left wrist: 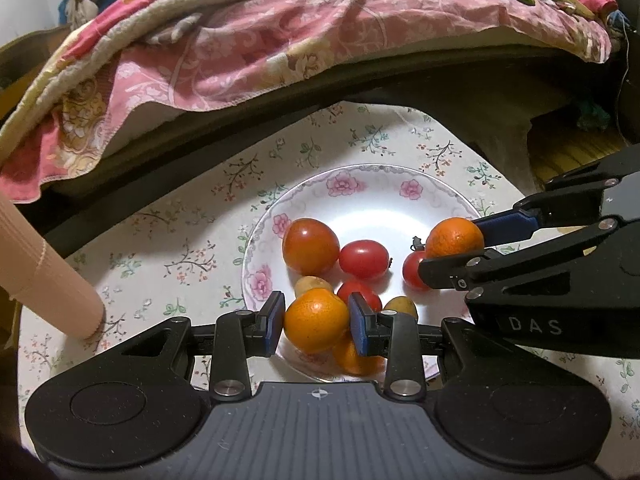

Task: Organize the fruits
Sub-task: 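Lower both mandarins into the plate and open both tools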

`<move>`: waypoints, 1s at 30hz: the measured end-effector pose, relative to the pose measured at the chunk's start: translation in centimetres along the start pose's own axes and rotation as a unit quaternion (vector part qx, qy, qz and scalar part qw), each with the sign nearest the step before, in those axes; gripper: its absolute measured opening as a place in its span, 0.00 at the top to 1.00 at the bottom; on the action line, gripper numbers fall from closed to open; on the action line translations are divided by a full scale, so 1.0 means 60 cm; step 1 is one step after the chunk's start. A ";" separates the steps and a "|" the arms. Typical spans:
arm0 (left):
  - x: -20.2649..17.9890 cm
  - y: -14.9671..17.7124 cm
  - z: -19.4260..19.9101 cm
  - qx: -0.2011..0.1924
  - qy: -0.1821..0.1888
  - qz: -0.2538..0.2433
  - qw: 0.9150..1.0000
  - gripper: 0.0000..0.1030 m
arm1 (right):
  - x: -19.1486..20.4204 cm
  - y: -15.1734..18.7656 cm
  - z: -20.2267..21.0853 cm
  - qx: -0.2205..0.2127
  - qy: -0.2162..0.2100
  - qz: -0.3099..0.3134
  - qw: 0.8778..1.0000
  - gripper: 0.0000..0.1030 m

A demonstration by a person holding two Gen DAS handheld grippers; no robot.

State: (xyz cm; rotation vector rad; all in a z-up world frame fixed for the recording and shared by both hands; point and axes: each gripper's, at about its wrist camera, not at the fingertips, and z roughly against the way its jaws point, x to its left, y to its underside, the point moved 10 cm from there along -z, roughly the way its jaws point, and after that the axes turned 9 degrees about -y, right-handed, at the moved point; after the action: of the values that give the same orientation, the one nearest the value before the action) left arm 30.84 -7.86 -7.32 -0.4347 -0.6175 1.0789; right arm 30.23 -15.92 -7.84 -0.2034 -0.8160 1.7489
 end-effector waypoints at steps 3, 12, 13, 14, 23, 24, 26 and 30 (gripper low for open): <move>-0.001 -0.001 -0.005 0.002 0.001 0.001 1.000 0.60 | -0.007 -0.003 -0.006 0.000 0.003 -0.003 1.000 0.63; 0.001 -0.005 -0.013 0.002 0.002 0.013 1.000 0.59 | -0.018 -0.008 -0.015 -0.002 -0.003 -0.020 1.000 0.63; 0.001 -0.005 -0.014 0.002 0.003 0.014 1.000 0.59 | -0.019 -0.008 -0.015 -0.002 -0.002 -0.020 1.000 0.63; 0.001 -0.004 -0.014 0.003 0.003 0.016 1.000 0.59 | -0.018 -0.008 -0.016 -0.003 -0.001 -0.020 1.000 0.63; 0.006 -0.005 -0.015 0.006 0.004 0.025 1.000 0.54 | -0.020 -0.007 -0.016 -0.004 0.003 -0.024 1.000 0.63; 0.007 -0.005 -0.016 0.005 0.004 0.025 1.000 0.53 | -0.021 -0.007 -0.016 -0.004 0.003 -0.024 1.000 0.63; 0.008 -0.005 -0.016 0.005 0.002 0.027 1.000 0.52 | -0.022 -0.007 -0.016 -0.004 0.002 -0.026 1.000 0.63; 0.012 -0.007 -0.015 0.002 0.000 0.030 1.000 0.47 | -0.023 -0.007 -0.014 -0.007 0.002 -0.031 0.999 0.62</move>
State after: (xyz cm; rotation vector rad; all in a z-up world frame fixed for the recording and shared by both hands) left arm 31.96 -7.38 -7.55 -0.4532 -0.6056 1.1377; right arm 31.52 -16.76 -8.57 -0.1895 -0.8241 1.6843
